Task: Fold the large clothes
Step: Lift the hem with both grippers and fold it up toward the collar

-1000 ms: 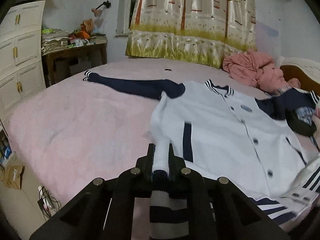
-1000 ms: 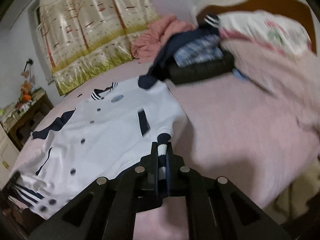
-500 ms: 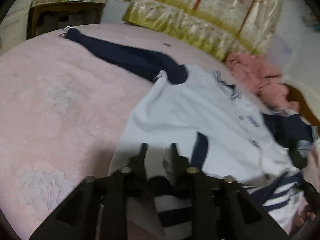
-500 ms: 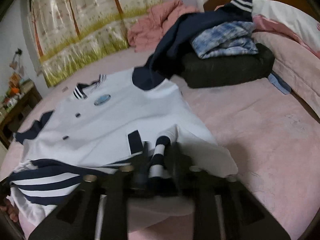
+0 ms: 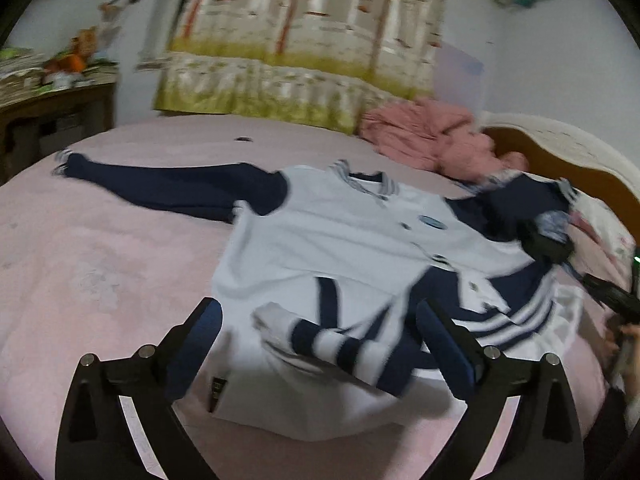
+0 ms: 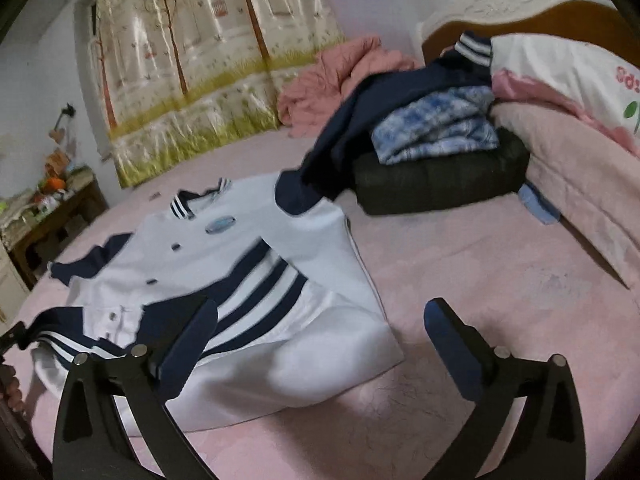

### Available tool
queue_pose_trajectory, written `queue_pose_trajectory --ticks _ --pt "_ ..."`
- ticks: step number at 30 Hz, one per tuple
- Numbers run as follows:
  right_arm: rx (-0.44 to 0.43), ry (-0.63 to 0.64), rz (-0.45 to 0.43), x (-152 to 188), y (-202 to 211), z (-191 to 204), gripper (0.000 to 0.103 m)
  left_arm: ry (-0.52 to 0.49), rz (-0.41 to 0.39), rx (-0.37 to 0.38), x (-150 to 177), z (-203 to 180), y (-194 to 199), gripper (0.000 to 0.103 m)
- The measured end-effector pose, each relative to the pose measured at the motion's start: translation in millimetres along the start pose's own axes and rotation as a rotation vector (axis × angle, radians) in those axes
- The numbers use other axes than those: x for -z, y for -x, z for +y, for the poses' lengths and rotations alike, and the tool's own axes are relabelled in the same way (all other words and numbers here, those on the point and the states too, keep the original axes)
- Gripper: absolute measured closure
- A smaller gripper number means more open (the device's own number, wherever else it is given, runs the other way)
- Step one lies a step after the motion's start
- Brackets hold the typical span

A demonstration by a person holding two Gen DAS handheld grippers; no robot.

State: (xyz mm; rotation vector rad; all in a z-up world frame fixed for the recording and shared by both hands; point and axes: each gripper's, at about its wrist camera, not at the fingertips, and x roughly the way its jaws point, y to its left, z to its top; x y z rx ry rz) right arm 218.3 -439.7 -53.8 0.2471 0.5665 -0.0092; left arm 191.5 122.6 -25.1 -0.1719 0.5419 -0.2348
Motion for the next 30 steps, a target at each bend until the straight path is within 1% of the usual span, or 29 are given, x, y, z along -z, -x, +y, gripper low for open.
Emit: queue_pose_trajectory --ticks 1,2,3,4,5,6,8,9,10,11,12,13,14,15,16,18,20,21,22,23,24,25,26,27,28,29,30 --pt "-0.016 0.036 0.025 -3 -8 5 0.000 -0.029 0.001 0.015 -1 -4 2 0.004" --pt "-0.023 0.078 0.046 -5 -14 10 0.000 -0.055 0.009 -0.001 0 -8 1 0.003" --pt "-0.030 0.139 0.071 -10 -22 18 0.000 -0.089 0.030 -0.041 1 -11 -5 0.002" --pt "-0.034 0.218 0.102 -15 -31 28 0.001 -0.115 0.058 -0.064 3 -13 -12 0.002" --pt "-0.025 0.291 0.139 -18 -40 38 0.001 -0.131 0.088 -0.071 5 -14 -19 0.002" --pt "-0.020 0.380 0.183 -21 -53 52 0.001 -0.140 0.129 -0.076 7 -14 -28 0.002" --pt "-0.046 0.502 0.269 -22 -76 70 0.002 -0.122 0.226 -0.091 9 -11 -53 0.000" --pt "-0.044 0.550 0.322 -22 -91 78 0.003 -0.109 0.243 -0.088 8 -10 -60 0.000" --pt "-0.040 0.570 0.351 -20 -101 82 0.012 -0.091 0.254 -0.090 4 -8 -68 0.001" --pt "-0.053 0.570 0.374 -20 -110 83 0.032 -0.073 0.252 -0.096 1 -7 -74 0.012" --pt "-0.076 0.547 0.390 -20 -115 82 0.051 -0.053 0.244 -0.078 -3 -5 -77 0.045" --pt "-0.129 0.486 0.411 -21 -118 76 0.093 -0.004 0.255 -0.004 -6 -1 -83 0.064" --pt "-0.214 0.402 0.420 -24 -117 71 0.092 0.030 0.256 0.033 -7 2 -85 0.085" --pt "-0.211 0.373 0.371 -27 -110 68 0.092 0.048 0.234 0.051 -9 4 -84 0.092" --pt "-0.181 0.375 0.307 -29 -99 68 0.092 0.050 0.197 0.054 -10 3 -79 0.092" --pt "-0.166 0.334 0.208 -34 -79 67 0.092 0.042 0.155 0.020 -11 -2 -73 0.093" --pt "-0.144 0.281 0.150 -39 -70 64 0.092 0.058 0.140 -0.025 -12 -3 -72 0.093" --pt "-0.129 0.245 0.141 -40 -72 62 0.092 0.079 0.145 -0.040 -12 0 -75 0.093" --pt "-0.113 0.214 0.150 -40 -80 60 0.092 0.115 0.175 -0.043 -10 3 -83 0.092" --pt "-0.098 0.194 0.170 -39 -89 57 0.092 0.134 0.207 -0.056 -8 6 -91 0.090" --pt "-0.079 0.185 0.202 -34 -102 57 0.091 0.141 0.236 -0.078 -5 8 -100 0.085" --pt "-0.063 0.192 0.250 -25 -116 59 0.091 0.144 0.265 -0.082 -2 10 -108 0.085" --pt "-0.049 0.195 0.282 -21 -124 57 0.091 0.142 0.260 -0.077 -1 10 -107 0.085" --pt "-0.053 0.188 0.275 -22 -123 56 0.091 0.142 0.249 -0.071 -1 10 -105 0.085" --pt "-0.058 0.178 0.262 -25 -119 54 0.088 0.137 0.240 -0.063 -2 9 -103 0.085" --pt "-0.043 0.166 0.235 -28 -112 50 0.079 0.133 0.236 -0.058 -1 9 -102 0.085" --pt "-0.005 0.152 0.202 -29 -105 45 0.074 0.131 0.233 -0.056 -1 8 -102 0.085"
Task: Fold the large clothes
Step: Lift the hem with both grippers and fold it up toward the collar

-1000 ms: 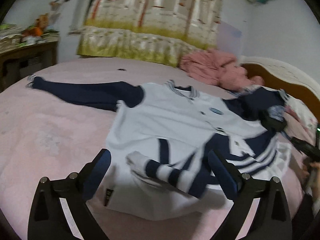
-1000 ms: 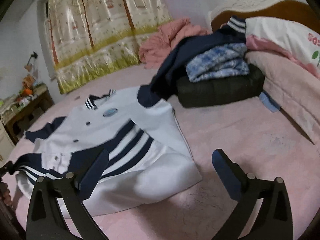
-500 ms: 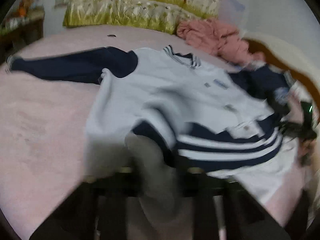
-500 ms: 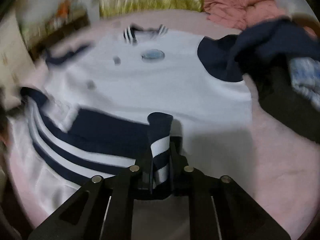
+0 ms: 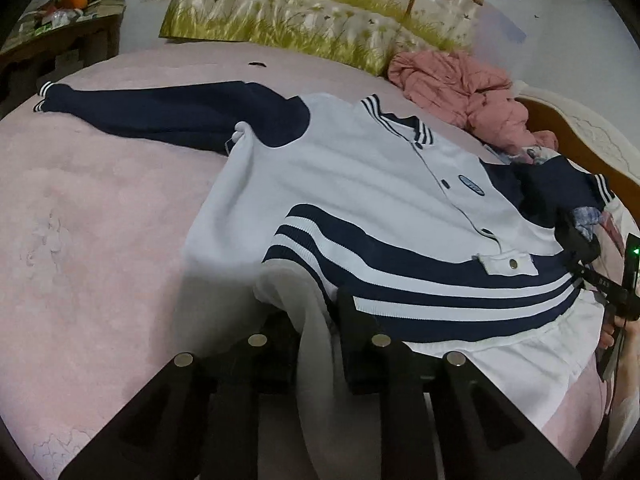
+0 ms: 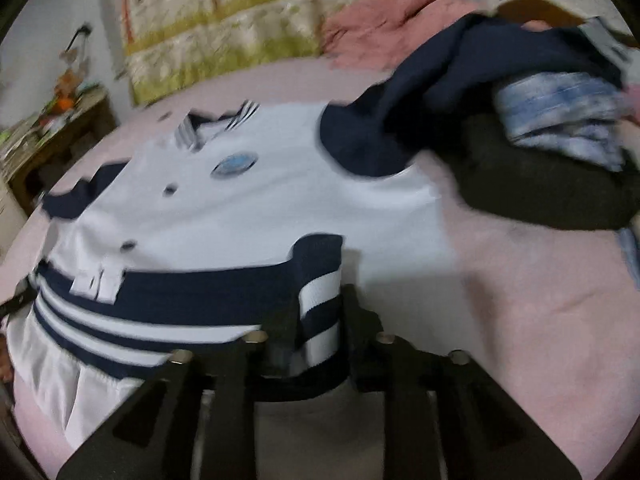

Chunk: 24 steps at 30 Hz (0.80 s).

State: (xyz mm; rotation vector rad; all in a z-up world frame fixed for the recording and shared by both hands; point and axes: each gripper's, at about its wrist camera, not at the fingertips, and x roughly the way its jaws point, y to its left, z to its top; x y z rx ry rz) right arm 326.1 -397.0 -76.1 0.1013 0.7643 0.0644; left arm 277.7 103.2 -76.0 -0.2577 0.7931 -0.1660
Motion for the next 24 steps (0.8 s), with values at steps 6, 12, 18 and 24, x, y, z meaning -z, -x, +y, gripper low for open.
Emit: queue_pose_trajectory --ticks 6,12,18,24 --pt "0.019 -0.086 -0.105 25 54 -23 0.042 -0.003 -0.119 -0.103 7 -4 34 0.016" --pt "0.097 -0.197 -0.151 50 91 -32 0.023 0.115 -0.074 -0.101 28 12 61 0.011" --pt "-0.009 -0.348 -0.013 71 67 -49 0.048 0.129 0.076 -0.073 36 12 46 0.081" --pt "-0.003 -0.357 -0.117 72 92 -37 0.098 0.092 -0.100 -0.123 34 -7 88 0.092"
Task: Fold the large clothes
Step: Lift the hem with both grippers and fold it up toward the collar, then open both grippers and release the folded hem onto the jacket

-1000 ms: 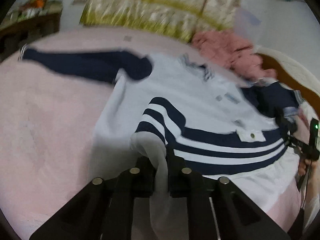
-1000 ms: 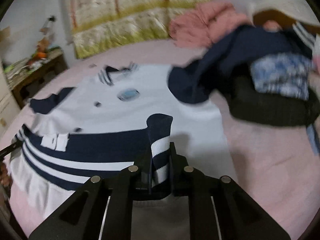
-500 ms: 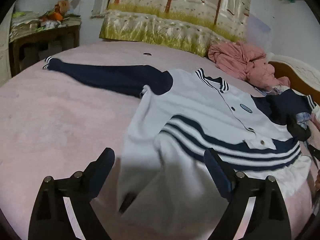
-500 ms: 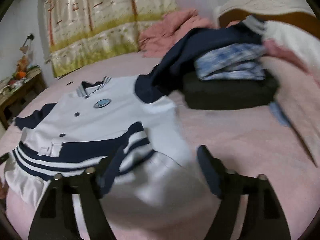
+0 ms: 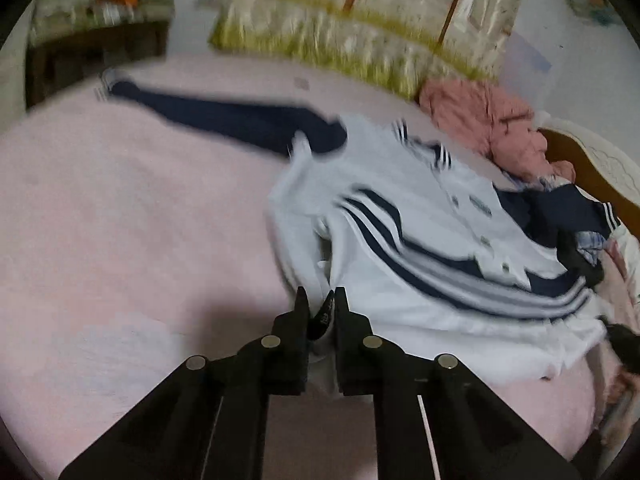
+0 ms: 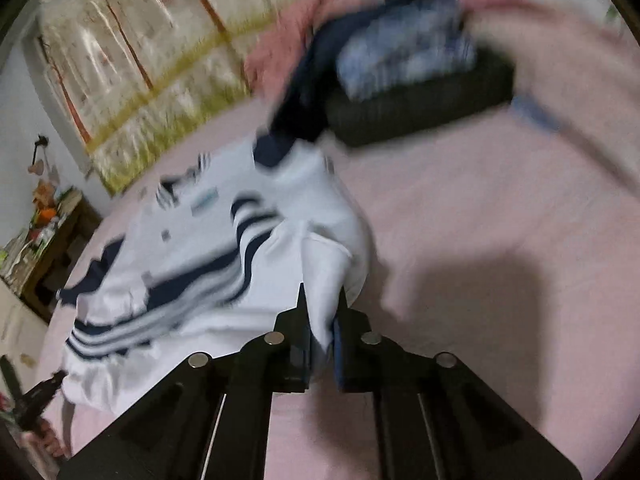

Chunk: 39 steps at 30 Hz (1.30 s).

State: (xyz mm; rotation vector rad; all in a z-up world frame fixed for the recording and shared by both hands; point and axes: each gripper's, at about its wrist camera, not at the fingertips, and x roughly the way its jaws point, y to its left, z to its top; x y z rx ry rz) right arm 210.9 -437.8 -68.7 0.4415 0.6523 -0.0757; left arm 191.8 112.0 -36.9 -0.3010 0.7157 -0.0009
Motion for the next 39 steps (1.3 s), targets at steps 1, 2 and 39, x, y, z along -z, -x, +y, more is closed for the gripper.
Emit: queue_pose_trajectory --ticks 1,2,39 --pt "0.012 0.004 -0.037 1 16 6 0.098 -0.002 -0.020 -0.002 0 -1 14 0.092" --pt "0.019 0.006 -0.053 3 28 9 0.099 0.006 -0.024 -0.003 2 1 21 0.092" --pt "0.055 0.884 0.035 135 57 135 0.001 -0.650 0.049 -0.110 93 -108 6 0.015"
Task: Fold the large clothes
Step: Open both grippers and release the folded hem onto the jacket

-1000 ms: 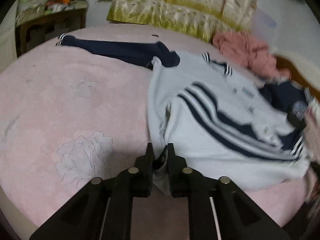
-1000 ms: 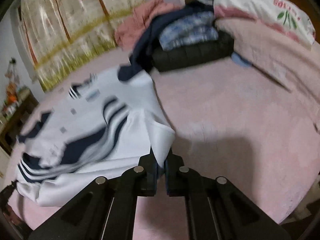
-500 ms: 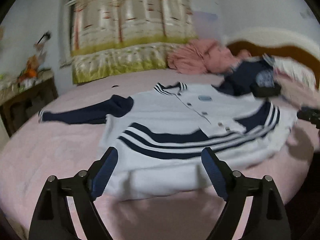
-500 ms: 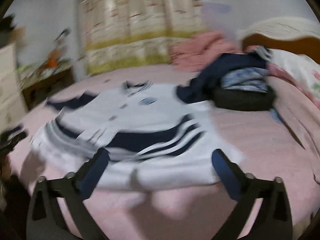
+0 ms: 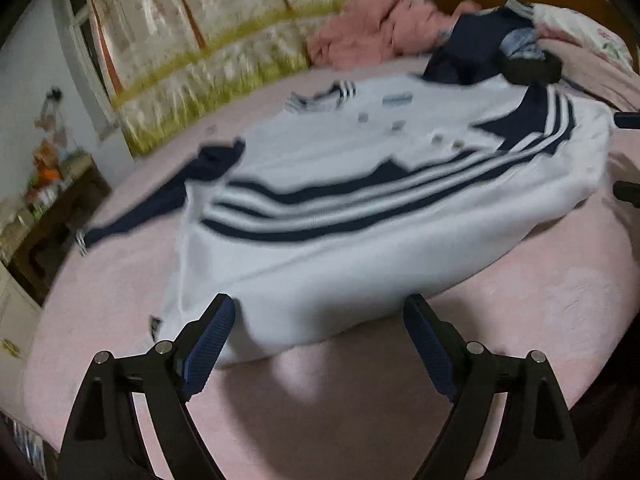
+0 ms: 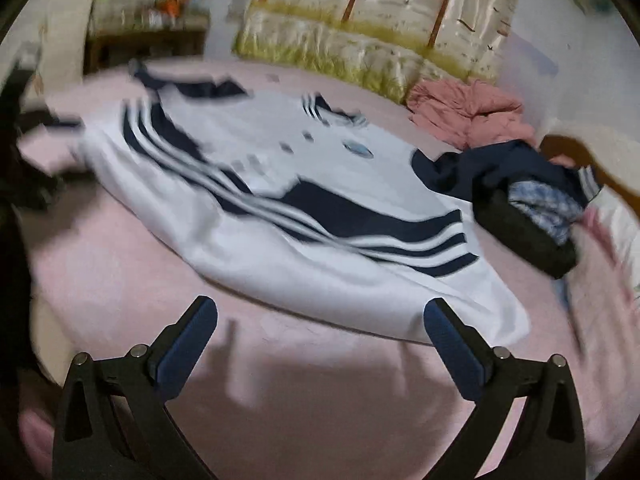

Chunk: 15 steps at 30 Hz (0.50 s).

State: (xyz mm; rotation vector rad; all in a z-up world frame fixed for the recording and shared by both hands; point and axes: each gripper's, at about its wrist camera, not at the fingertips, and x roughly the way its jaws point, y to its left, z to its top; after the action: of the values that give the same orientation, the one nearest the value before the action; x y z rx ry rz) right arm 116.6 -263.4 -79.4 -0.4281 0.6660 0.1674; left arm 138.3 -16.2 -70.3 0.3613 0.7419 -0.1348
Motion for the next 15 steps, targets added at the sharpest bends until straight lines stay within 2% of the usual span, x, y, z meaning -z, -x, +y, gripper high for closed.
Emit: queue_pose_trajectory --ticks 4,6,8,9,10,11,12,13,14,15 --pt "0.136 -0.048 0.114 7 -31 -18 0.001 0.065 0.006 -0.046 7 16 -9 0.013" --pt "0.166 -0.095 0.095 10 -33 -35 0.001 0.098 -0.005 -0.057 8 25 -9 0.013" --pt "0.200 -0.114 0.068 10 -32 -48 0.001 0.130 -0.036 -0.120 7 34 -10 0.013" --pt "0.203 -0.133 0.061 10 -32 -55 0.001 0.154 -0.053 -0.128 6 41 -9 0.013" --pt "0.175 -0.167 0.051 10 -32 -63 0.009 0.176 -0.066 -0.116 4 46 -7 0.013" --pt "0.107 -0.204 0.036 9 -31 -71 0.030 0.201 -0.080 -0.098 3 52 -5 0.015" --pt "0.041 -0.233 0.028 8 -32 -78 0.038 0.225 -0.094 -0.075 1 57 -2 0.021" --pt "0.027 -0.249 0.034 7 -35 -82 0.047 0.227 -0.105 -0.055 -2 60 -1 0.031" --pt "0.029 -0.259 0.038 6 -37 -86 0.059 0.217 -0.115 -0.027 -5 62 1 0.060" --pt "0.027 -0.288 0.028 5 -37 -93 0.062 0.205 -0.134 0.009 -10 64 3 0.066"
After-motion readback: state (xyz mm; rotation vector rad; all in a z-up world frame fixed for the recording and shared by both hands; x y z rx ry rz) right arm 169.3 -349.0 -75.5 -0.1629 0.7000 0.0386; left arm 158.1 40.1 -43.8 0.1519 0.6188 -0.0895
